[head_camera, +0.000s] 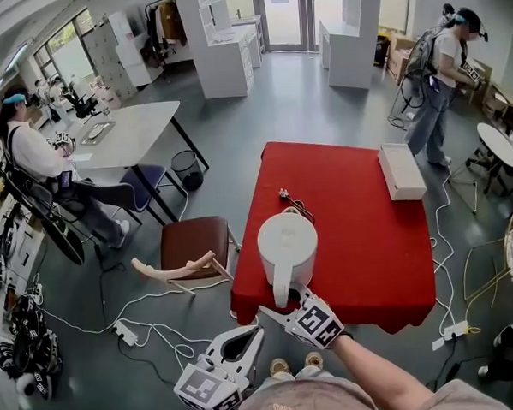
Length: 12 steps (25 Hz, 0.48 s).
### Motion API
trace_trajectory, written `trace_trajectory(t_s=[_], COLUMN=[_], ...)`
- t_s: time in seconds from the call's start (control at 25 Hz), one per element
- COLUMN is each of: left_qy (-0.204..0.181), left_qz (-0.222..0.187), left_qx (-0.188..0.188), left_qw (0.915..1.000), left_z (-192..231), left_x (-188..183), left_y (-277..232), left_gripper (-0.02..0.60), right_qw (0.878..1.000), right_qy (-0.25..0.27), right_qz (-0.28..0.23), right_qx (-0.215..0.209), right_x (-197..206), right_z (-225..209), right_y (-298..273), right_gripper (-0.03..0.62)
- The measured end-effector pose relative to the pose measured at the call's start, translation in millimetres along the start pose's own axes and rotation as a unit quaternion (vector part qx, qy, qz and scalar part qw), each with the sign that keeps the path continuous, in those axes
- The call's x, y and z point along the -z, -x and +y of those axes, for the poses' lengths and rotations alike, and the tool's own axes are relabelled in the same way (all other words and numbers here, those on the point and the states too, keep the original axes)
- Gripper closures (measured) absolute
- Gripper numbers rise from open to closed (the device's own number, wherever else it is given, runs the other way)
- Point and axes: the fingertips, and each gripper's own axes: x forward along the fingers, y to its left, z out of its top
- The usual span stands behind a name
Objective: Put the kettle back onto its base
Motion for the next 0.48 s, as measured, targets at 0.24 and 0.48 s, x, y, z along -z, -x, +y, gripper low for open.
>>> trace_trajectory(t_s=[0.24,0.48], left_qy=[0.004,0.003], left_qz=[0.002,0.001], left_qx=[0.005,0.018], left_qw=[1.0,0.9998], left_z=[-1,-4], left_x=[4,5], left_y=[-2,-5], left_gripper=[0.583,0.583], right_qw=[1.0,1.0], right_qy=[-0.011,-0.011], right_qz=[0.001,-0.002], right_qx=[0.006,0.029], right_x=[1,0], right_z=[-4,-15], right_y=[7,30], right_gripper=[0.332,0.33])
